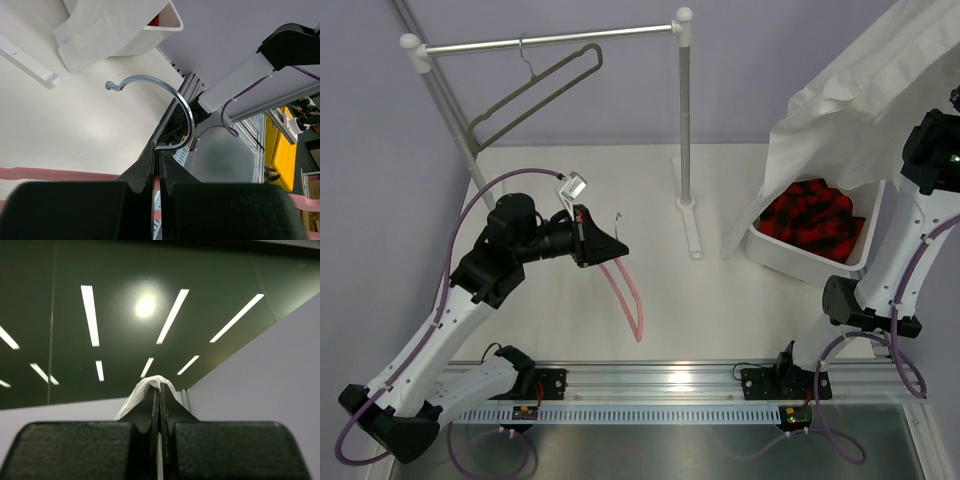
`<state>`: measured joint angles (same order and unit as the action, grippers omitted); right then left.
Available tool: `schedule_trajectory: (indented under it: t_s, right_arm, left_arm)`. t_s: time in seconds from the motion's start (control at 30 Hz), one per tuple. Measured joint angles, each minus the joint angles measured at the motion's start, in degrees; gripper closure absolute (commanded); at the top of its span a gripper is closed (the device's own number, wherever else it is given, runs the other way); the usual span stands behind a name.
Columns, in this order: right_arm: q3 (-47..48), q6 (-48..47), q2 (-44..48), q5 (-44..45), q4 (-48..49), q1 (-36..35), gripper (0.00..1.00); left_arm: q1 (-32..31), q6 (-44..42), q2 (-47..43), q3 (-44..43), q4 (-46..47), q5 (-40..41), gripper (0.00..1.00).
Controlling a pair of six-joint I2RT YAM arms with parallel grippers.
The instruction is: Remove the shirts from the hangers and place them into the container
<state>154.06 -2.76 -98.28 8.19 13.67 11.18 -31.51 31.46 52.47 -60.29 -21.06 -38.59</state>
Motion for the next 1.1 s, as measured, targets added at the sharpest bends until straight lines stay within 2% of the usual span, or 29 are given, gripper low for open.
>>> schedule_trajectory:
  t_s: [0.2, 0.3, 0.6, 0.87, 0.97, 1.1]
  right_arm:
    - [4.83, 10.32, 0.66, -0.79, 2.89, 14.75, 1.0]
    - [4.83, 16.41, 0.63, -2.23, 3.67, 18.67, 1.0]
    - [3.98, 26.88, -4.96, -8.39, 3.72, 20.41, 1.0]
    - [-4.7, 35.43, -4.98, -14.69, 4.0, 20.96, 1.0]
    - [-6.54, 37.0, -4.98, -16.39, 3.28, 19.56, 1.0]
    - [-10.84, 36.65, -3.21, -17.88, 2.71, 13.7, 1.0]
  left_arm:
    - [0.0, 0.28, 1.84, 0.79, 0.66, -0.9, 1.0]
    - [0.0, 0.31, 3.28, 0.81, 1.07, -1.2, 1.0]
    - [-0.5, 1.97, 3.96, 2.58, 4.33, -1.27, 1.0]
    - [-1.86, 3.17, 2.49, 3.13, 5.18, -0.5, 1.0]
    - [-2.23, 3.65, -0.02, 3.98, 5.09, 0.02, 1.0]
    - [-2.34, 4.68, -3.23, 4.22, 5.18, 0.72, 1.0]
